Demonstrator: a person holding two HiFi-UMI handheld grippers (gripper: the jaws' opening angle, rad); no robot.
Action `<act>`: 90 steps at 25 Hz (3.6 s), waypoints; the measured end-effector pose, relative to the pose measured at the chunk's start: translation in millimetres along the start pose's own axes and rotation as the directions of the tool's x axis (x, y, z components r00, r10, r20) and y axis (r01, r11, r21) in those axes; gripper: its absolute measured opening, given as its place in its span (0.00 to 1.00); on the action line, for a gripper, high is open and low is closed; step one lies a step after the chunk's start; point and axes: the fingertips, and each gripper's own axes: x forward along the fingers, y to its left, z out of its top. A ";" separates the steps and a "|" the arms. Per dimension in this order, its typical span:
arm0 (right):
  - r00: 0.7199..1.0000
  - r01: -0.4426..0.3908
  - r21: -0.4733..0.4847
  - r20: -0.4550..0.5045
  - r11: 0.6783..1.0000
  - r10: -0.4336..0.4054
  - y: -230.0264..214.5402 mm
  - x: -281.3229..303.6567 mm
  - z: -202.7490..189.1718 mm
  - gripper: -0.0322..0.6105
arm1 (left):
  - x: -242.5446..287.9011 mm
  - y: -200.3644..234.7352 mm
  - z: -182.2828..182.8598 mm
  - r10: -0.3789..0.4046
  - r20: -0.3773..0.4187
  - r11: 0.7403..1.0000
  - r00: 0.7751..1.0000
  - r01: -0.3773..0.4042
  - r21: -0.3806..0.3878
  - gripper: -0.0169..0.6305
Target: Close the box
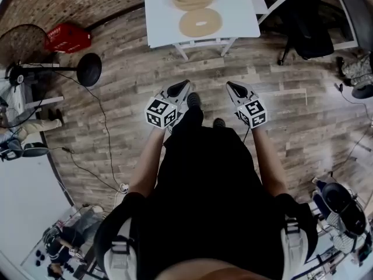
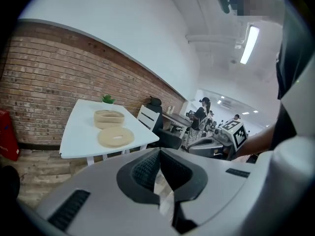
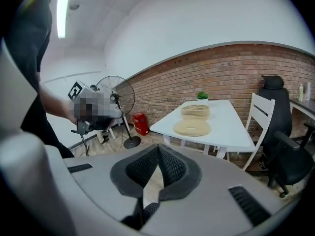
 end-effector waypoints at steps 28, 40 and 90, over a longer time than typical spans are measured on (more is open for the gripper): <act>0.995 0.093 0.036 0.019 0.995 -0.094 -18.8 97.0 66.3 0.05 | 19.9 116.4 42.5 -0.090 -0.022 0.995 0.996 0.091 0.037 0.06; 0.994 0.109 0.060 0.009 0.992 -0.110 -44.0 108.2 65.5 0.05 | 34.9 136.3 46.8 -0.075 -0.032 0.997 0.997 0.076 0.017 0.06; 0.982 -0.114 0.013 -0.150 0.993 0.115 -256.6 260.5 124.6 0.05 | 204.6 270.2 121.4 0.163 -0.062 0.985 0.985 -0.166 -0.043 0.06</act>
